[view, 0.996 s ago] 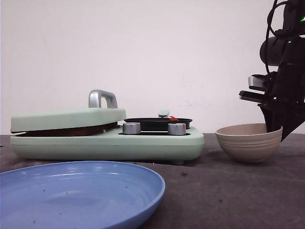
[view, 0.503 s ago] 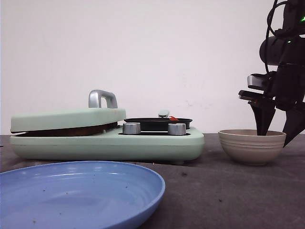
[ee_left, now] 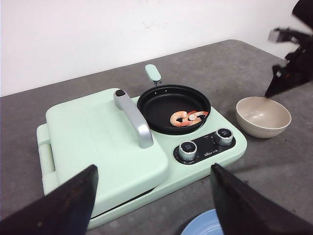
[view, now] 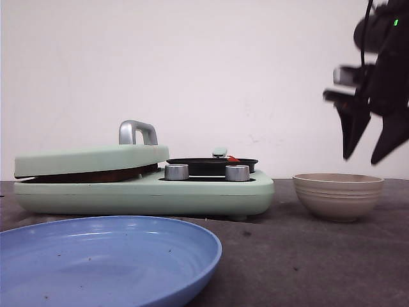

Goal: Make breakfast with bread and shrimp

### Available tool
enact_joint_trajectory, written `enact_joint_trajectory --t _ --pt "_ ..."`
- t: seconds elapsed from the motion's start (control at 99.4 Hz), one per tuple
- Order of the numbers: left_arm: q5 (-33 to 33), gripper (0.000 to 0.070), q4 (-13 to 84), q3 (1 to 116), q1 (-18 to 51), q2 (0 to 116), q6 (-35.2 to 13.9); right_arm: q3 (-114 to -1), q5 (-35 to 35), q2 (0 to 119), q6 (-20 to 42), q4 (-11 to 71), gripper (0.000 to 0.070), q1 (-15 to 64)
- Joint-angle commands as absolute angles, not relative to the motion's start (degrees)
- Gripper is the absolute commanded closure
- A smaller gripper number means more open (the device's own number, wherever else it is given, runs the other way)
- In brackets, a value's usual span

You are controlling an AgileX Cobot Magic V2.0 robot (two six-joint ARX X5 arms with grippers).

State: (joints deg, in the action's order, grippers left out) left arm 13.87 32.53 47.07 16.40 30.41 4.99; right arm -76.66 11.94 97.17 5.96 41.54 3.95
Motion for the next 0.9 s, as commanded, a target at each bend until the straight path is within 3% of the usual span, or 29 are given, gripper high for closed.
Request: enact_joint_trajectory --t 0.0,0.151,0.493,0.553,0.604,0.654,0.724,0.805,0.885 --pt "13.96 0.0307 31.79 47.37 16.56 30.68 4.93 -77.71 12.03 95.88 5.32 40.84 0.0404 3.81" --pt "13.96 0.0307 31.79 47.37 16.56 30.68 4.93 -77.71 12.84 90.19 4.25 39.77 0.0405 3.86" --pt "13.96 0.0308 31.79 47.37 16.56 30.68 4.91 -77.71 22.15 76.14 4.29 34.74 0.0444 3.95" --pt "13.96 0.0313 31.79 47.37 16.56 30.68 4.91 -77.71 24.12 74.06 4.36 34.79 0.0485 4.03" --pt "13.96 0.0323 31.77 47.37 16.56 30.68 4.91 -77.71 25.87 72.55 4.49 34.79 0.0577 4.10" --pt "13.96 0.0382 31.75 47.37 16.56 30.65 4.93 -77.71 27.33 71.07 4.49 34.79 0.0698 4.34" --pt "13.96 0.0506 31.75 47.37 16.56 30.65 4.93 -77.71 27.94 69.19 4.62 34.79 0.0700 4.86" --pt "13.96 0.0696 31.75 47.37 16.56 30.65 4.93 -77.71 28.71 67.40 4.51 34.83 0.0700 5.52" --pt "13.96 0.0700 31.75 47.37 16.58 30.65 4.91 -77.71 30.24 65.84 3.97 34.74 0.0700 6.33"
